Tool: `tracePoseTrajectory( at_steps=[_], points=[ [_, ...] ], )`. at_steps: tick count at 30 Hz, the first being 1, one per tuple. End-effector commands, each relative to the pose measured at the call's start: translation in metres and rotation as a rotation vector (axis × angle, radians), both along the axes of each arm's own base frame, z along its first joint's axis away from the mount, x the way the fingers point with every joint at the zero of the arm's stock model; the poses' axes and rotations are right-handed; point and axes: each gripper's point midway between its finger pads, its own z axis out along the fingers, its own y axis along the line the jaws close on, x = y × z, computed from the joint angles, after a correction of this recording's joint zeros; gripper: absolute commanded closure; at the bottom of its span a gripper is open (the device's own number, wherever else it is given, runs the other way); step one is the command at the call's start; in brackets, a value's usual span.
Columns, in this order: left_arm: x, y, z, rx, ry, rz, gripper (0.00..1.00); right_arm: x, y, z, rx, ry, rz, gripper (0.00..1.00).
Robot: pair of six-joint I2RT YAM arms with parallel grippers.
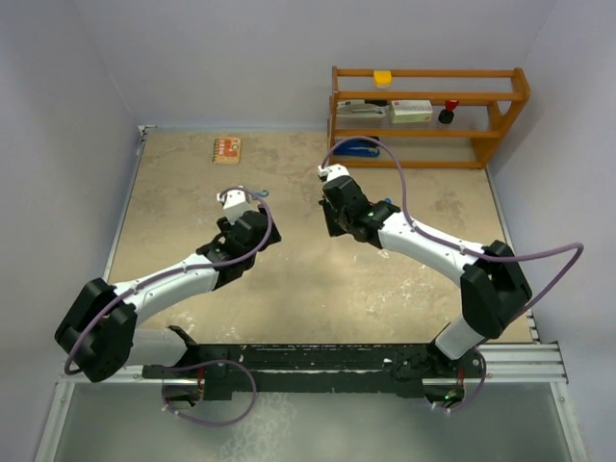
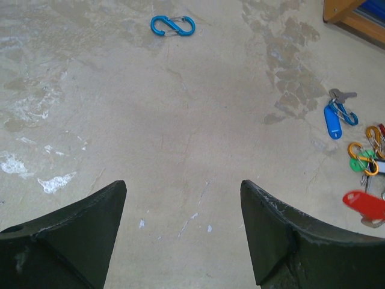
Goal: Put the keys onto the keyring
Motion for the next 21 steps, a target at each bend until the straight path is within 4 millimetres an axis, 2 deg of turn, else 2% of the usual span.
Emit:
tracePoseTrajectory(
  at_steps=[1, 8, 14, 17, 21],
  points=[
    [0.03, -0.003, 0.027, -0.034, -0.064, 0.027, 0.27, 0.006, 0.0, 0.032, 0.003, -0.08, 0.033, 1.0],
    [0.074, 0.006, 0.027, 0.025, -0.038, 0.07, 0.27, 0.001, -0.004, 0.045, 0.03, -0.113, 0.036, 1.0],
    [0.115, 0.022, -0.006, 0.158, 0.078, 0.101, 0.28, -0.008, -0.005, 0.049, 0.07, -0.121, 0.054, 1.0],
    [0.131, 0.034, -0.027, 0.15, 0.124, 0.11, 0.28, -0.014, -0.006, 0.049, 0.083, -0.121, 0.068, 1.0],
    [0.151, 0.041, -0.042, 0.115, 0.142, 0.109, 0.28, -0.018, -0.01, 0.048, 0.083, -0.125, 0.074, 1.0]
  ],
)
